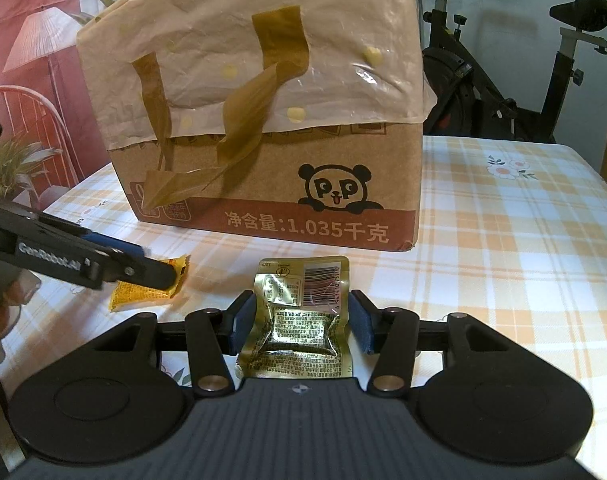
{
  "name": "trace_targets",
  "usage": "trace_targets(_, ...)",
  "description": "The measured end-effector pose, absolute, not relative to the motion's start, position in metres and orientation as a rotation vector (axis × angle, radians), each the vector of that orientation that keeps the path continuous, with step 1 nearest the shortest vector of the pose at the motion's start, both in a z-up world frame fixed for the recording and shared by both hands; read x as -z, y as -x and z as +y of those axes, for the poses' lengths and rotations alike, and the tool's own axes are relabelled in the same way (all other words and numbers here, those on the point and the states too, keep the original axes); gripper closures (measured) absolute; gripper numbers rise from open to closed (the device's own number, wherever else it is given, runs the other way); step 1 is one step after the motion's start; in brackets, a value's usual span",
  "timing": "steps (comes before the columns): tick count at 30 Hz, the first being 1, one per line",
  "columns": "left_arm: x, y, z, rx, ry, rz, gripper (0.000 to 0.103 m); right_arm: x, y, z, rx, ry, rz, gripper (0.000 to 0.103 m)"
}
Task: Organize snacks
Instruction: 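Grasp the yellow candy with the left gripper while the right lifts the gold foil packet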
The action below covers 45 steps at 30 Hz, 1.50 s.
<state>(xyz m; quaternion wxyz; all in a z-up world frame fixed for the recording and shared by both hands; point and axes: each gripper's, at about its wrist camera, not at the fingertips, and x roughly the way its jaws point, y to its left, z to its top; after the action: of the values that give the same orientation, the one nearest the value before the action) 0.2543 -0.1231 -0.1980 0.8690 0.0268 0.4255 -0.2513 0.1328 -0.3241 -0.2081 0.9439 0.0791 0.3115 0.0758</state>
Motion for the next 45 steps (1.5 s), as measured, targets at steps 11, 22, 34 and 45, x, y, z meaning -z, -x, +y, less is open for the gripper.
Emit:
trace_targets(11, 0.206, -0.232, -0.127, 0.588, -0.108, 0.906, 0.037, 0.208, -0.133, -0.323, -0.153, -0.153, 0.636, 0.05)
trace_targets(22, 0.205, -0.239, -0.145, 0.6, -0.212, 0.829, 0.037, 0.208, -0.132, -0.322, -0.156, -0.142, 0.641, 0.049)
trace_targets(34, 0.222, -0.237, -0.155, 0.589, -0.253, 0.804, 0.061, 0.208, -0.132, -0.322, -0.157, -0.137, 0.644, 0.049)
trace_targets(45, 0.212, -0.238, -0.121, 0.472, -0.144, 0.805, 0.066, 0.207, -0.132, -0.317, -0.155, -0.09, 0.653, 0.047)
